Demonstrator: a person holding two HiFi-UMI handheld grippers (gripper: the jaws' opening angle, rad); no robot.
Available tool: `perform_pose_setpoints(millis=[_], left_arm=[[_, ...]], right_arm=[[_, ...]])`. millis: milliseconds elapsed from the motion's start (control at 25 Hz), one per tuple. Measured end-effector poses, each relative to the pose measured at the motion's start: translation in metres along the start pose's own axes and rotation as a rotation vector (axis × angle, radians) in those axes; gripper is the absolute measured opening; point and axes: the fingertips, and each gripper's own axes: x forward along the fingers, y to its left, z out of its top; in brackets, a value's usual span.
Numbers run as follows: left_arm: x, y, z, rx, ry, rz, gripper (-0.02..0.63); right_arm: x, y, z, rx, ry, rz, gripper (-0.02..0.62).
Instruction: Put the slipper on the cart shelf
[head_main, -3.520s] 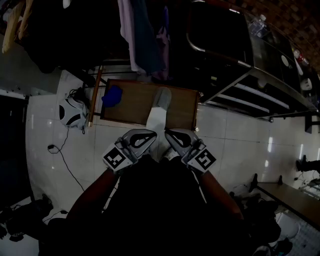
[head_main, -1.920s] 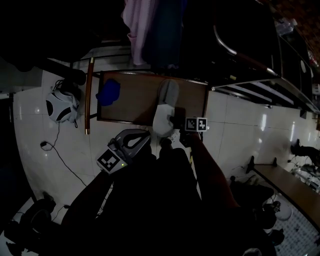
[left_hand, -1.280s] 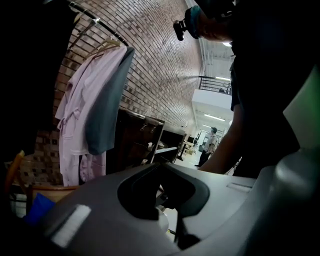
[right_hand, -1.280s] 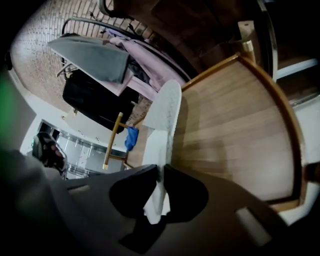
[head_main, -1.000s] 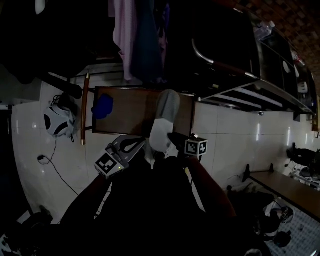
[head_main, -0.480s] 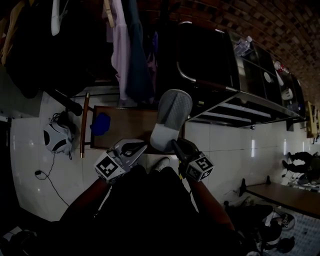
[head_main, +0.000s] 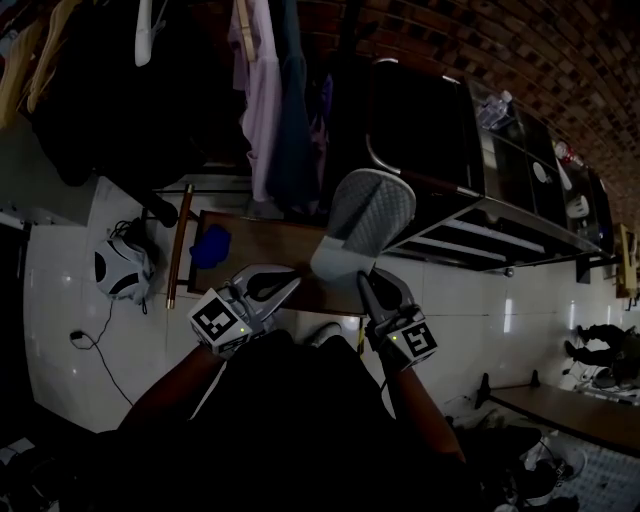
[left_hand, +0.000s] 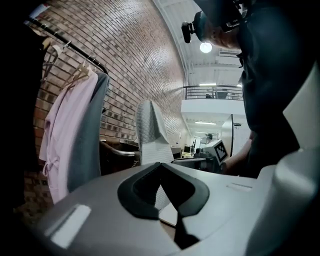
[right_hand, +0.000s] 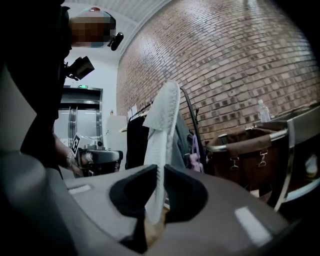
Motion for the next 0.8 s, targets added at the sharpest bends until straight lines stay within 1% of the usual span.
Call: perform_pose_setpoints(millis=[80, 160, 240, 280, 440, 680, 800], left_arm=[[0.000, 0.001, -0.004, 0.023, 0.011, -0.004, 0.005], [0.001, 0.000, -0.007, 0.060, 0.046, -0.007, 0.003], [0.002, -0.002, -0.008, 0.076, 0.057, -0.012, 0.003], [0.002, -0.001, -0.008, 0.073, 0.048, -0.013, 0.003], [-0.003, 0.004, -0.009, 0.001, 0.011, -0.014, 0.005], [-0.013, 0.009, -0.016, 0.025, 0.022, -0.009, 0.005], [-0.015, 0.010, -0.015, 0.008, 0.011, -0.019, 0.005]], right_arm=[[0.000, 0.000, 0.006, -0.017, -0.007, -0.006, 0.044], [0.000, 0.000, 0.009, -0.034, -0.009, -0.010, 0.043], [0.002, 0.001, 0.010, -0.040, -0.007, -0.007, 0.043], [0.002, 0.001, 0.010, -0.044, -0.007, -0.005, 0.043], [0.001, 0.003, 0.012, -0.050, -0.010, -0.010, 0.044], [0.001, 0.008, 0.012, -0.042, -0.006, -0.023, 0.043], [0.003, 0.011, 0.010, -0.032, 0.002, -0.026, 0.043]])
